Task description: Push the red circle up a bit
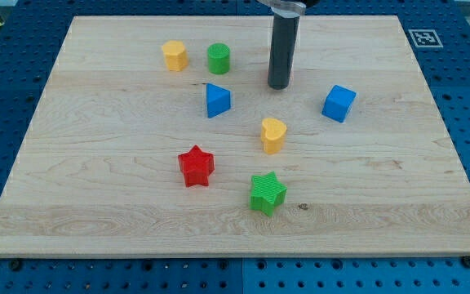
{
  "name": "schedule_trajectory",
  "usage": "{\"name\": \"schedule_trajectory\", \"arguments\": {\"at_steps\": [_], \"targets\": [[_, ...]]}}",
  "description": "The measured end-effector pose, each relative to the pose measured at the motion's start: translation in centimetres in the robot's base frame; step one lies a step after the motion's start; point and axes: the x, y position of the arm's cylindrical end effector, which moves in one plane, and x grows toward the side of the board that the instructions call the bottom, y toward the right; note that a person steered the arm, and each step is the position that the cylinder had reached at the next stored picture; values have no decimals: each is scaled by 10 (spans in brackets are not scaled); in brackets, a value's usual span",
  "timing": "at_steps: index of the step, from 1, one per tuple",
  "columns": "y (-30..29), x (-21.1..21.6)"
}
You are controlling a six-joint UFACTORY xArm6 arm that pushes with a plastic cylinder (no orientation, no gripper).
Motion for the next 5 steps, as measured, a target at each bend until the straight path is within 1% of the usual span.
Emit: {"name": "schedule_trajectory", "arguments": {"at_steps": [1, 2, 4, 5], "targets": [[0, -2], [-5, -16], [-6, -15], [9, 9]]}}
